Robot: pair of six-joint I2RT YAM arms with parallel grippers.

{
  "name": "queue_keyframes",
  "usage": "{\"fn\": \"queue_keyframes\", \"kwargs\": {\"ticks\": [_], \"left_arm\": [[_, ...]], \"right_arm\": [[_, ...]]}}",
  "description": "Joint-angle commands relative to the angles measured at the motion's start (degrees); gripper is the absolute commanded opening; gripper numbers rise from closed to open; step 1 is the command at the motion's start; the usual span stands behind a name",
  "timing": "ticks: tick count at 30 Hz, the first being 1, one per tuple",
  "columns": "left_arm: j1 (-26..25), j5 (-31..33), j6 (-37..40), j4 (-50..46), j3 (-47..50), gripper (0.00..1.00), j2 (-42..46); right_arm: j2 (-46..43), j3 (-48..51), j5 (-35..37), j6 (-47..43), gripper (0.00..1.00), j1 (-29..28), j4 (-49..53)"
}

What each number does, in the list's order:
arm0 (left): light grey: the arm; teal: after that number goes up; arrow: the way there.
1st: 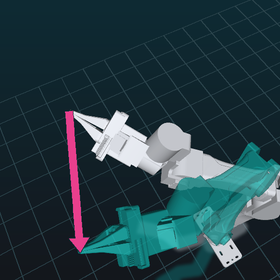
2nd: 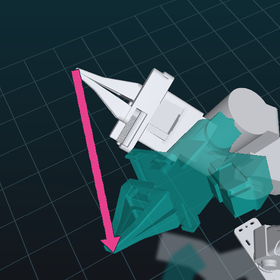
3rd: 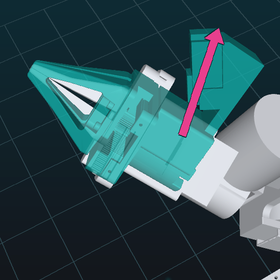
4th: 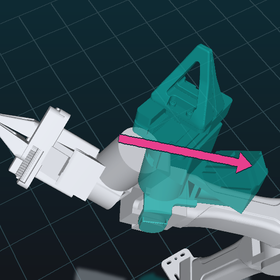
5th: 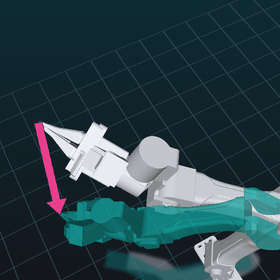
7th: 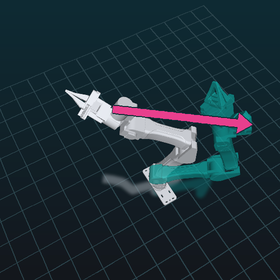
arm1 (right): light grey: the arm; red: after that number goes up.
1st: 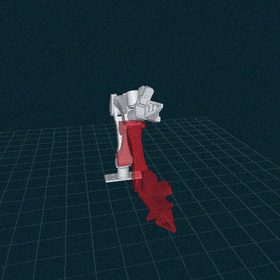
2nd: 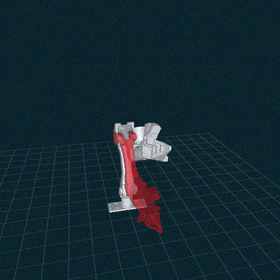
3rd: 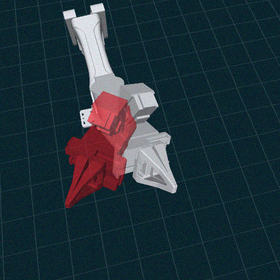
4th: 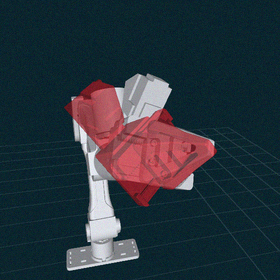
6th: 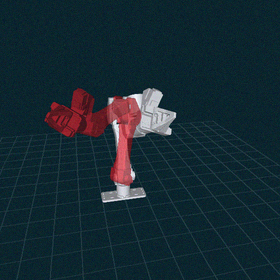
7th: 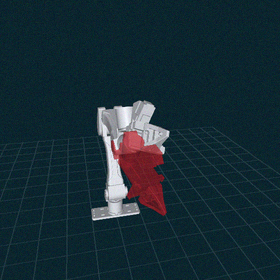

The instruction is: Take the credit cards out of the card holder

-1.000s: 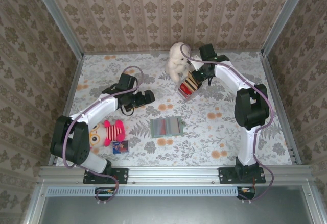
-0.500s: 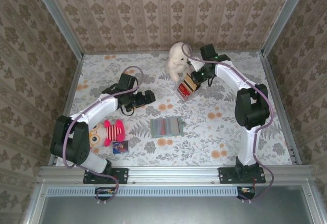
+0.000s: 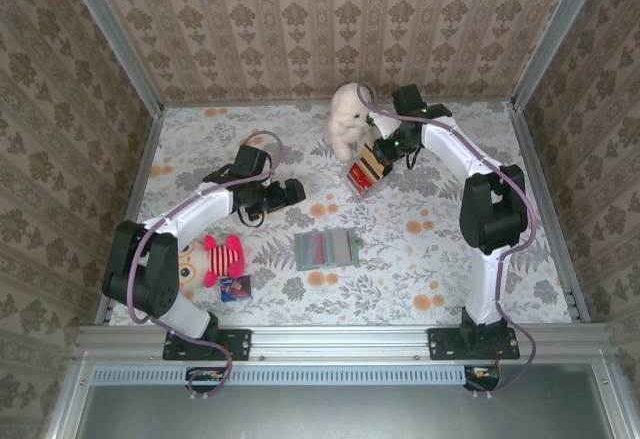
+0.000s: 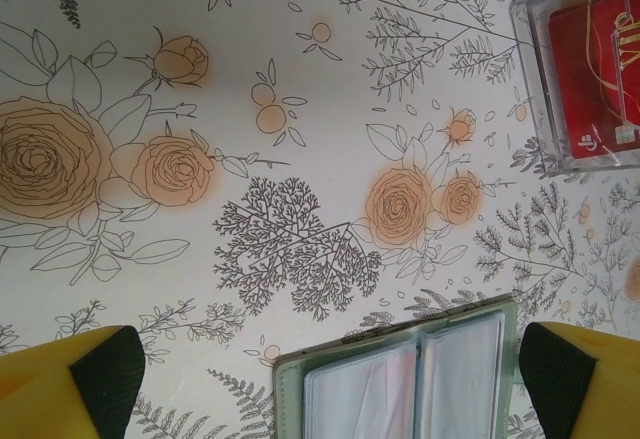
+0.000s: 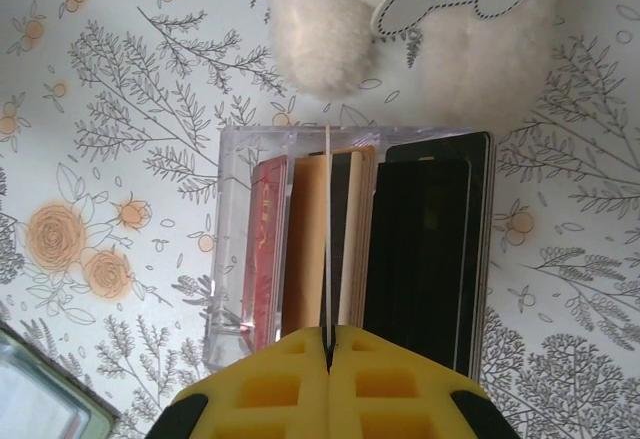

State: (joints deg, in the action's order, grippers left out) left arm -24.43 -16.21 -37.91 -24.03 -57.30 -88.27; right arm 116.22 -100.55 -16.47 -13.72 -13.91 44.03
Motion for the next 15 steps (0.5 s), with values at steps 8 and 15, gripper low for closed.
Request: {"fn": "queue_keyframes", "kwargs": {"ticks": [8, 15], "left_arm": [[0.8, -1.1, -0.8, 0.3, 0.3, 1.00, -0.7], [0.9, -1.5, -0.6, 0.2, 0.4, 1.00, -0.8]], "right_arm": [[1.9, -2.0, -0.9, 2.7, 0.02, 0.1, 2.8], [3.6, -2.0, -1.5, 3.2, 0.14, 0.1, 2.8]]}}
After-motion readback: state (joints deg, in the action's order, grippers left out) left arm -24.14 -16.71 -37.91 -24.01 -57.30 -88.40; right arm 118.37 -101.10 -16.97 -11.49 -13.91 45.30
